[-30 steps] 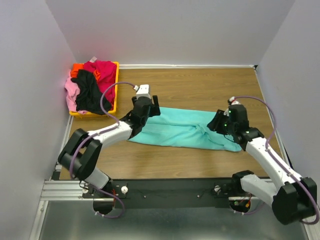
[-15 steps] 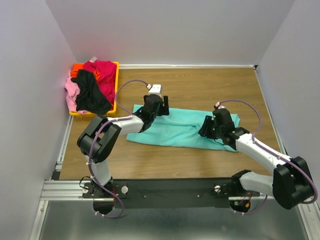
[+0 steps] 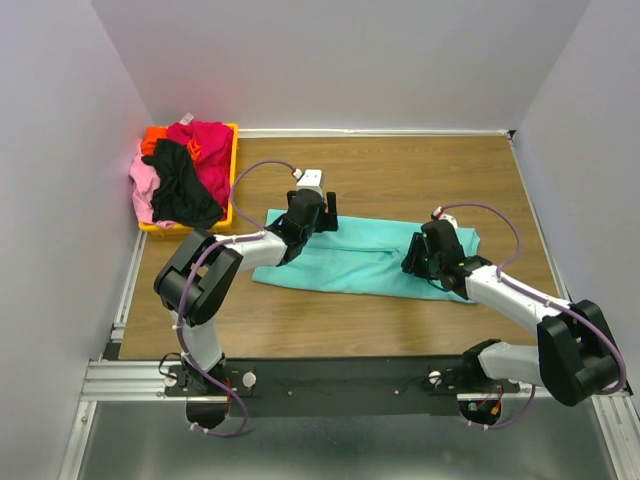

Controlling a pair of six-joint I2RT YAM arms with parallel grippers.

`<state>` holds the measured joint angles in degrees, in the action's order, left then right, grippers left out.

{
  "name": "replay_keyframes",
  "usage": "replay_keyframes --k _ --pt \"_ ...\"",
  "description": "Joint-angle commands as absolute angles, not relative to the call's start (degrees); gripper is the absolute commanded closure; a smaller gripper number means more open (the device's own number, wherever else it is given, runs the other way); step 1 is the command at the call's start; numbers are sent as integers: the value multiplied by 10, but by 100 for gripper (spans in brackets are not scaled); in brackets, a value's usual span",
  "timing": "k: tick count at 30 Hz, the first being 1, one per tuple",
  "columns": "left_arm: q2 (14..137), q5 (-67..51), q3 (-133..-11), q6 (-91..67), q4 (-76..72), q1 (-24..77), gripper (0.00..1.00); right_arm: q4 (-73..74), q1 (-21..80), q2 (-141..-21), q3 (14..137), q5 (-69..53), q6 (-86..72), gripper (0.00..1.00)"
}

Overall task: Fold and stack the t-shirts
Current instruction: Fold the tshirt

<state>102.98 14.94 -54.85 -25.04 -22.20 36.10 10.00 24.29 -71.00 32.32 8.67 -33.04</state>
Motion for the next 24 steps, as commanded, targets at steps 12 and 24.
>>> replay_keyframes --k 12,24 --pt "1044 148 -540 -246 -234 361 19 -64 246 -741 288 61 -326 48" --pt "1053 142 -541 -247 -231 362 19 -84 268 -726 274 10 -356 48"
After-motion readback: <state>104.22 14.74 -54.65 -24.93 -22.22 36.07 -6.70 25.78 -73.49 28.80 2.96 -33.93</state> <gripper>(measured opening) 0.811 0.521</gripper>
